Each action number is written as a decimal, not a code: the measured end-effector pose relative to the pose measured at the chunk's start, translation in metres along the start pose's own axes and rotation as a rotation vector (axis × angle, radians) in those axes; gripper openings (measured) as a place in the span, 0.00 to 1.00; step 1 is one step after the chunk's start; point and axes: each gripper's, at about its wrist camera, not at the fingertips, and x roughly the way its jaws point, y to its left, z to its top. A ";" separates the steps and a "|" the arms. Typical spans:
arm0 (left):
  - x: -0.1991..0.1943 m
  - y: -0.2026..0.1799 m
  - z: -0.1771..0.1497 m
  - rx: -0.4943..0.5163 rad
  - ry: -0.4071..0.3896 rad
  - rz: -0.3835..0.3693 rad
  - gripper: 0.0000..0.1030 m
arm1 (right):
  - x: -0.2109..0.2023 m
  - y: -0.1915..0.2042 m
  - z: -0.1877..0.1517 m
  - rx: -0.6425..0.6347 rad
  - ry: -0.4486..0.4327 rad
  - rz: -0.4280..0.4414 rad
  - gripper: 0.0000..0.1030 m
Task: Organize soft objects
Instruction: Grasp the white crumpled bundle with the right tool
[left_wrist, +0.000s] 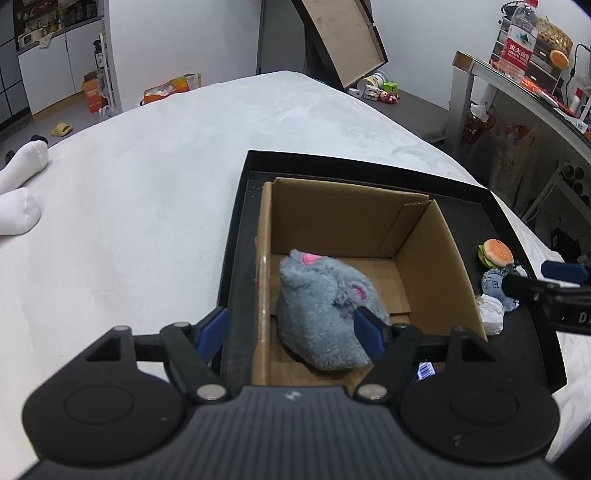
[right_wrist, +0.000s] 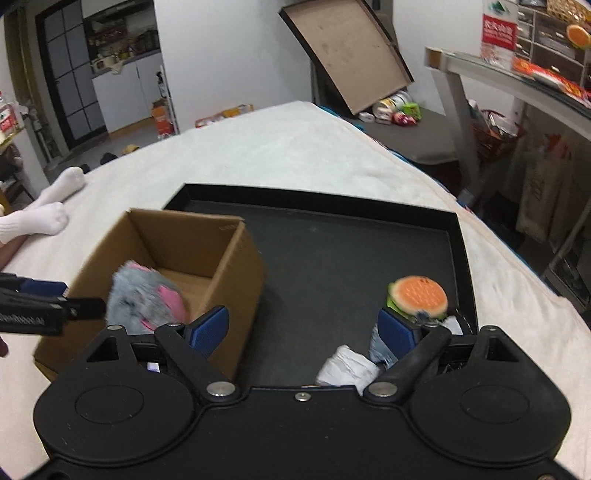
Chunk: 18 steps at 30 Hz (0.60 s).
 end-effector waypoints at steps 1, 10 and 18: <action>0.001 -0.001 0.001 0.002 0.001 -0.001 0.71 | 0.002 -0.003 -0.002 0.005 0.008 -0.001 0.82; 0.007 -0.013 0.001 0.032 0.016 0.010 0.72 | 0.030 -0.023 -0.025 0.051 0.120 -0.026 0.72; 0.016 -0.024 0.002 0.056 0.036 0.023 0.73 | 0.049 -0.039 -0.038 0.176 0.190 -0.025 0.69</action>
